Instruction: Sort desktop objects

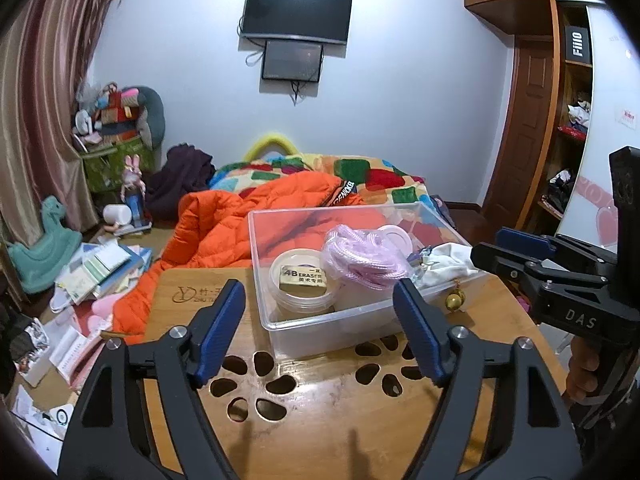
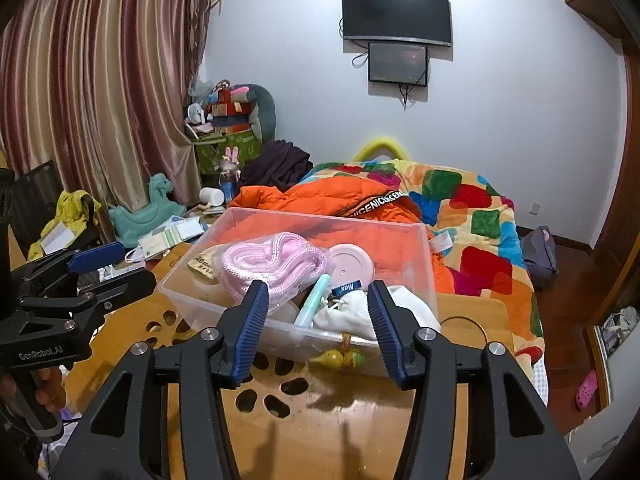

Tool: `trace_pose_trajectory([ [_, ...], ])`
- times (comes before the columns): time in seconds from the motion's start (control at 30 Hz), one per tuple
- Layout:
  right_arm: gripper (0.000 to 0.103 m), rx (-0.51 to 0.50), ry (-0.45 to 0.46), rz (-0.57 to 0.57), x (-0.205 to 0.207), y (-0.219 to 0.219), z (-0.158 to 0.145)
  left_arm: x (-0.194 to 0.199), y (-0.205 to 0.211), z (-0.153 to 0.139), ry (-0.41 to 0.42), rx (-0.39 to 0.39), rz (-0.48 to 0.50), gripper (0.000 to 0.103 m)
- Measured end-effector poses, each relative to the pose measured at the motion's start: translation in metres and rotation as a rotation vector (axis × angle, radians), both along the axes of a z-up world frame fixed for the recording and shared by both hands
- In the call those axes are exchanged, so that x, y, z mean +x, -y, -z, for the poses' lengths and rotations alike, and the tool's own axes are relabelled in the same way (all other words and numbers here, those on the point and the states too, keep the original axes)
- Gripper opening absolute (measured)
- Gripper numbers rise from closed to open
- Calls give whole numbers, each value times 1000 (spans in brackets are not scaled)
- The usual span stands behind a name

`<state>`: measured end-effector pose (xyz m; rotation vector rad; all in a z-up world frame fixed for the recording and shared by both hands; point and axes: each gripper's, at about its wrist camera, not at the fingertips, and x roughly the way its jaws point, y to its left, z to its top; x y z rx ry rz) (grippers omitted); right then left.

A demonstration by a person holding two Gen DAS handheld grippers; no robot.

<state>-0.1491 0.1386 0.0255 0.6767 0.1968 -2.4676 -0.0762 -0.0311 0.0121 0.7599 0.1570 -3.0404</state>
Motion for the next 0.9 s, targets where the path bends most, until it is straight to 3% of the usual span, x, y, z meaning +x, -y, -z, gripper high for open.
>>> trace_pose_trajectory([
  [0.13, 59, -18, -17, 16, 12, -9, -1, 12, -8, -4, -20, -12, -7, 90],
  [0.4, 78, -19, -49, 62, 38, -28, 7, 28, -25, -2, -34, -22, -27, 93],
  [0.57, 82, -8, -63, 80, 52, -40, 20, 39, -40, 6, -39, -36, -38, 97],
  [0.9, 82, -51, 9, 114, 48, -60, 30, 55, -53, 9, -58, -27, -41, 97],
])
